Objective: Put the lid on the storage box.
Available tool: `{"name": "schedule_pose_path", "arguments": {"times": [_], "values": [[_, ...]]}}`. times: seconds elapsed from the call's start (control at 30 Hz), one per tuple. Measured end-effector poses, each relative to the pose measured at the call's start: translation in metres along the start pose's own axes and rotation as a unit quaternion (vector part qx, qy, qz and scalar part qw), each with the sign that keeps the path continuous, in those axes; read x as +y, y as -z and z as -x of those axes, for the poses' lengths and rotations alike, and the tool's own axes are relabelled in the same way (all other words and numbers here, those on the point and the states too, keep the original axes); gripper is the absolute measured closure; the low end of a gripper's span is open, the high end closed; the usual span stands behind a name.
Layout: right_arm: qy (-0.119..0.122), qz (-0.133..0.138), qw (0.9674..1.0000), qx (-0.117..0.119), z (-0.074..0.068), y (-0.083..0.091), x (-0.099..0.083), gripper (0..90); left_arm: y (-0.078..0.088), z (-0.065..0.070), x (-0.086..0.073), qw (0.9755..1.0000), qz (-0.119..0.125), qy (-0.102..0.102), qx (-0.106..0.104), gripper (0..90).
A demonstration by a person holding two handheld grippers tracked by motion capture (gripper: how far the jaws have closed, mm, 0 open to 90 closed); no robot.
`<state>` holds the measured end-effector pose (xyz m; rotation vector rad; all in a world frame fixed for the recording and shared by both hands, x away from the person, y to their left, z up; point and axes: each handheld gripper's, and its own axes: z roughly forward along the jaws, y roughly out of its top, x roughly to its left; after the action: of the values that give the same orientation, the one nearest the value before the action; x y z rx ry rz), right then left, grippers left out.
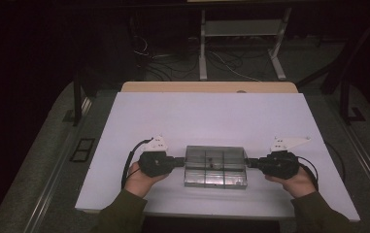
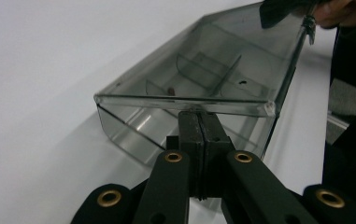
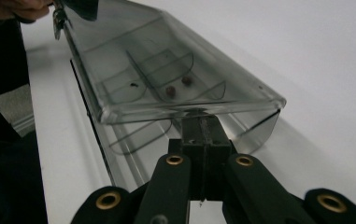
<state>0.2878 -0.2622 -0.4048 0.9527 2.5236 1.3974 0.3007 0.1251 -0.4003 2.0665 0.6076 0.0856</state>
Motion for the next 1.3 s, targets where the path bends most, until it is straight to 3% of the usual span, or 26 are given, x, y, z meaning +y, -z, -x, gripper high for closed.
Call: {"name": "schedule_pose_path", "arguments": {"times": [0.23, 0.67, 0.83, 1.03, 1.3], "values": [[0.001, -0.018, 0.9998, 0.001, -0.004, -0.002, -0.013, 89.0, -0.002, 0.002, -0.011, 0.9997, -0.023, -0.003, -0.007, 88.5], [0.013, -0.054, 0.9984, -0.008, -0.006, -0.009, -0.025, 89.1, -0.008, 0.004, -0.025, 0.998, -0.062, -0.01, 0.0, 88.5], [0.011, -0.056, 0.9983, -0.007, -0.005, -0.009, -0.026, 89.0, -0.009, 0.003, -0.025, 0.9979, -0.064, -0.01, 0.0, 87.6], [0.015, -0.062, 0.9978, -0.019, 0.0, -0.008, -0.028, 88.8, -0.004, -0.004, -0.027, 0.9975, -0.067, -0.009, 0.019, 82.6], [-0.003, -0.051, 0.998, -0.039, 0.009, -0.003, -0.031, 76.7, 0.003, -0.013, -0.032, 0.9978, -0.059, -0.01, 0.029, 70.2]]}}
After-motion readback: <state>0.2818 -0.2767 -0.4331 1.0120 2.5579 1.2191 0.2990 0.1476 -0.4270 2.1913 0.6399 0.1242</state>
